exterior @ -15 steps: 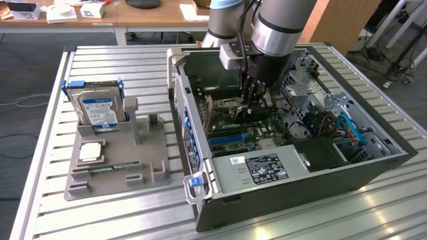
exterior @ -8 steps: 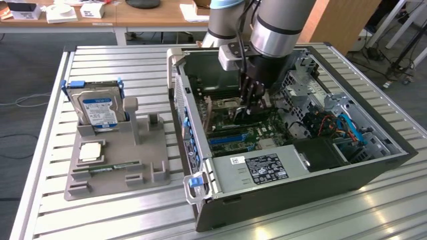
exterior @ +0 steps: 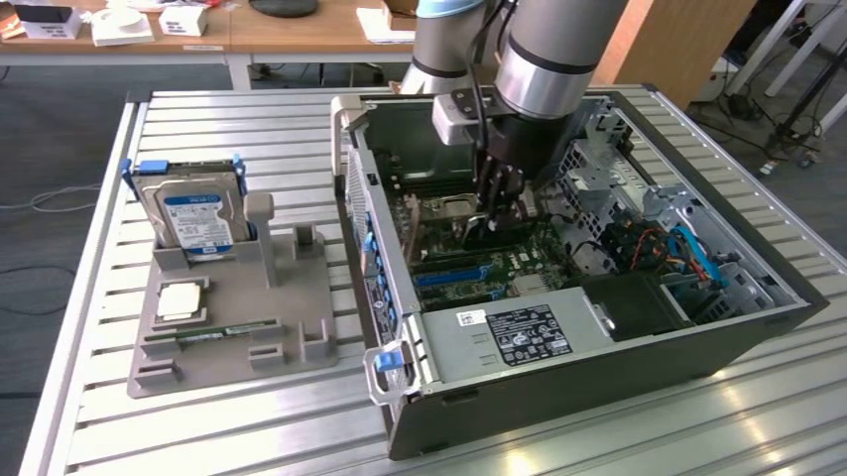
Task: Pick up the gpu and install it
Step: 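Insert the gpu into the slot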
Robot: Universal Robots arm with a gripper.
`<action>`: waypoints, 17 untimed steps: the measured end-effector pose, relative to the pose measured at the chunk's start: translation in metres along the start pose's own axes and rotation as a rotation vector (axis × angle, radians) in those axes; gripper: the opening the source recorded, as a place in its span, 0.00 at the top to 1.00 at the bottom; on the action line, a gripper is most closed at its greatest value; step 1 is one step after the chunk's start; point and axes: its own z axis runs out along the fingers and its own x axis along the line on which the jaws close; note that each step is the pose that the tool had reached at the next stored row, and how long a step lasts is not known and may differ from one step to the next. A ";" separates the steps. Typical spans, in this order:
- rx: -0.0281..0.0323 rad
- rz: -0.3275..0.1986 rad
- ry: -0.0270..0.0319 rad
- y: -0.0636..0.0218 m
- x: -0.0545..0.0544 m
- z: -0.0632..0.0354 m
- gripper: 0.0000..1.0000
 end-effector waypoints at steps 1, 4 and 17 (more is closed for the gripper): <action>0.0000 0.000 0.0001 0.0003 0.000 0.0004 0.73; -0.0001 -0.001 0.0001 0.0014 0.000 0.0016 0.73; 0.0000 -0.001 -0.0001 0.0029 0.001 0.0098 0.73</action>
